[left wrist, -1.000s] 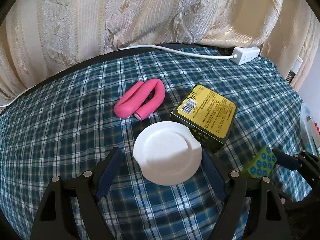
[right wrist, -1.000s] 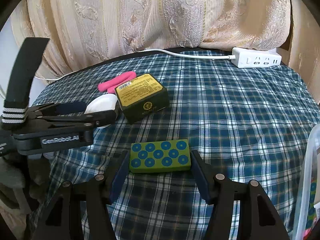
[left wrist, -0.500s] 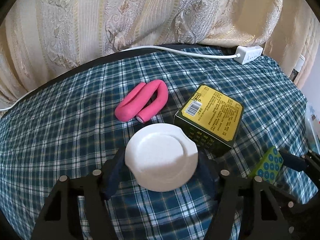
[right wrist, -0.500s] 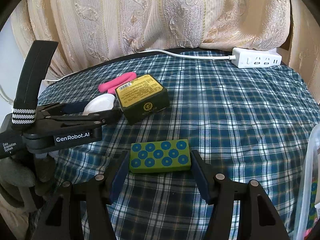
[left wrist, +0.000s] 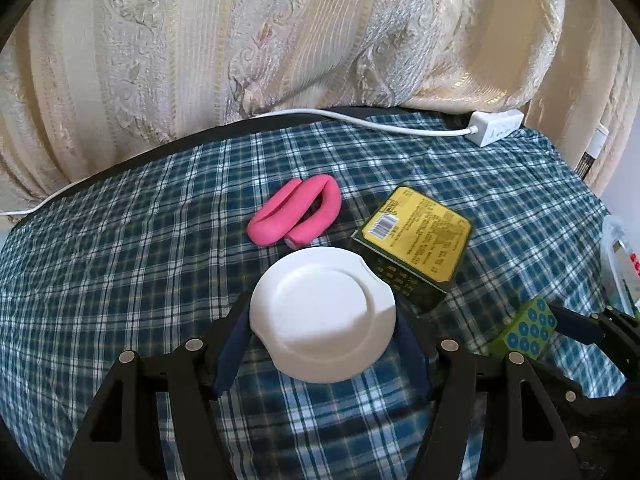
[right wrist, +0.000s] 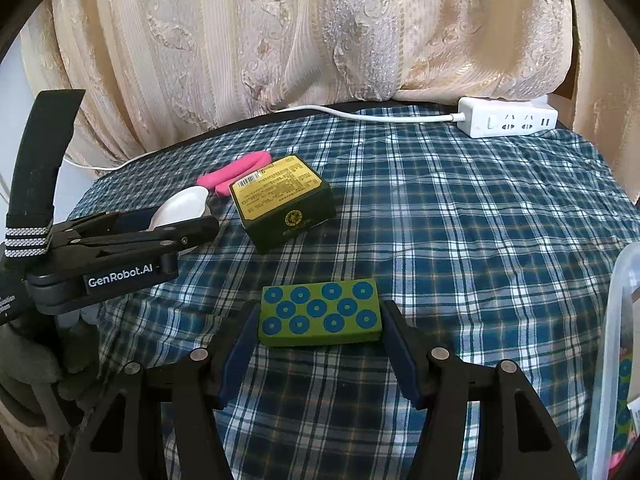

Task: Organize objects
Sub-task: 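Grasp the green blue-dotted block with the right gripper while the left gripper grasps the white cup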

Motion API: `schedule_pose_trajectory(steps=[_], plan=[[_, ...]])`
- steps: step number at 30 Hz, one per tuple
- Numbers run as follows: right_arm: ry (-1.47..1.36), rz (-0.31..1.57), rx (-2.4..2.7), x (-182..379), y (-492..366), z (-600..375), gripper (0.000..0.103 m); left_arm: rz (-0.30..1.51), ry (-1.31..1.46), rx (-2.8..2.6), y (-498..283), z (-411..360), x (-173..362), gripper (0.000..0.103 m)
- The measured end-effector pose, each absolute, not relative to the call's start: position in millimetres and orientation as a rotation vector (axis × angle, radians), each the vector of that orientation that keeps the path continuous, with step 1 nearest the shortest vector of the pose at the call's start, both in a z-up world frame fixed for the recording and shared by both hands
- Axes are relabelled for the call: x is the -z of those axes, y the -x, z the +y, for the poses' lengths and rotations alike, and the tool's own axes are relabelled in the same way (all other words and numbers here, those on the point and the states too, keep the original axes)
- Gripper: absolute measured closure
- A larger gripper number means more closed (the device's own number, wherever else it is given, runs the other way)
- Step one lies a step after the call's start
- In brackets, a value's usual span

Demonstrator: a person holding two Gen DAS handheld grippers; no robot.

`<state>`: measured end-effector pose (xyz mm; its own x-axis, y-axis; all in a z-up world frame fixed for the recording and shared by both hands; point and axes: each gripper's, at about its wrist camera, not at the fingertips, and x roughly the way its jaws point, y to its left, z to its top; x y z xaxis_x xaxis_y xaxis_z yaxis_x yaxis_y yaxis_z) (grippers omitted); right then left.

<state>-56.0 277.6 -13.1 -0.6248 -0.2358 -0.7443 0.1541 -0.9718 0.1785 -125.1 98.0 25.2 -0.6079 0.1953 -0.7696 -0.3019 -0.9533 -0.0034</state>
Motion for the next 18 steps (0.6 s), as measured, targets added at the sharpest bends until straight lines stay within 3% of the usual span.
schedule_pose_trajectory(steps=[18], plan=[[-1.147,-0.247,2.741,-10.8,17.3,316.9,0.039,0.197,1.138,-2.548,91.2,123.9,-43.9,0.035]])
